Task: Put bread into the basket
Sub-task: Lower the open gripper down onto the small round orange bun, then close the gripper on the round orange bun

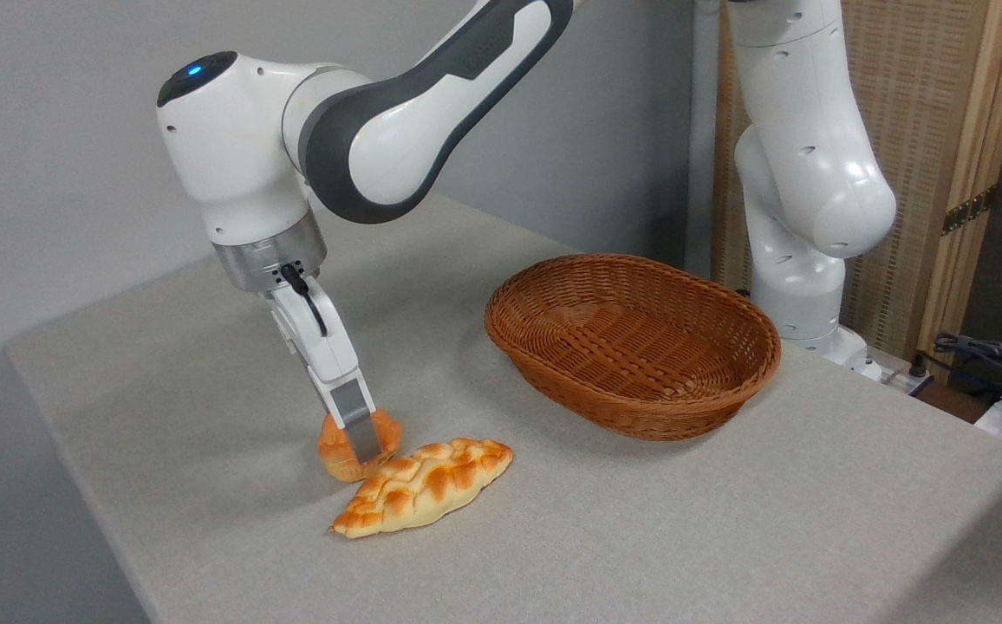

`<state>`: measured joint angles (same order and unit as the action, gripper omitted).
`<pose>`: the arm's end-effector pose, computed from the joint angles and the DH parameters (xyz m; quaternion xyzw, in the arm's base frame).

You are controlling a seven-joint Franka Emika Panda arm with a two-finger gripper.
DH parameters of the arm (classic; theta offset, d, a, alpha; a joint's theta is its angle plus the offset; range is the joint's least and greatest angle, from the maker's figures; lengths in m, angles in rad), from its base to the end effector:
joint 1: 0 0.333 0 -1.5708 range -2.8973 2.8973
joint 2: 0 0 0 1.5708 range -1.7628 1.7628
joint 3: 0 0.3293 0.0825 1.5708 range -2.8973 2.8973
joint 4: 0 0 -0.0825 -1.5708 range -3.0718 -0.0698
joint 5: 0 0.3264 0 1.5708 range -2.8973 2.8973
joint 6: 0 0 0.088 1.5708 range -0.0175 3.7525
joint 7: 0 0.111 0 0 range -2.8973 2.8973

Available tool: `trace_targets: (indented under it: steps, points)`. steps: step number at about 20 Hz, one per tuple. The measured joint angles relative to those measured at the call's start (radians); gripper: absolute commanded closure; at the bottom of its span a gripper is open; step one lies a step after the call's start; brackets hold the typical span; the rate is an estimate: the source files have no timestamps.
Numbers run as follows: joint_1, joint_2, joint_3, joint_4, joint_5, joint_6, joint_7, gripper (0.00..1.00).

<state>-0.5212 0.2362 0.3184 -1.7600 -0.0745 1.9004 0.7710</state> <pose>0.5486 -0.1330 0.4613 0.8881 -0.4578 -0.0405 0.0096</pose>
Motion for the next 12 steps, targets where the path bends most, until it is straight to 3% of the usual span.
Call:
trace_targets:
  steps: [8, 12]
  points:
    - [-0.001, 0.014, -0.02, -0.002, 0.0, 0.0, 0.0, 0.46]
    - [0.001, 0.014, -0.02, -0.002, 0.0, 0.0, 0.0, 0.57]
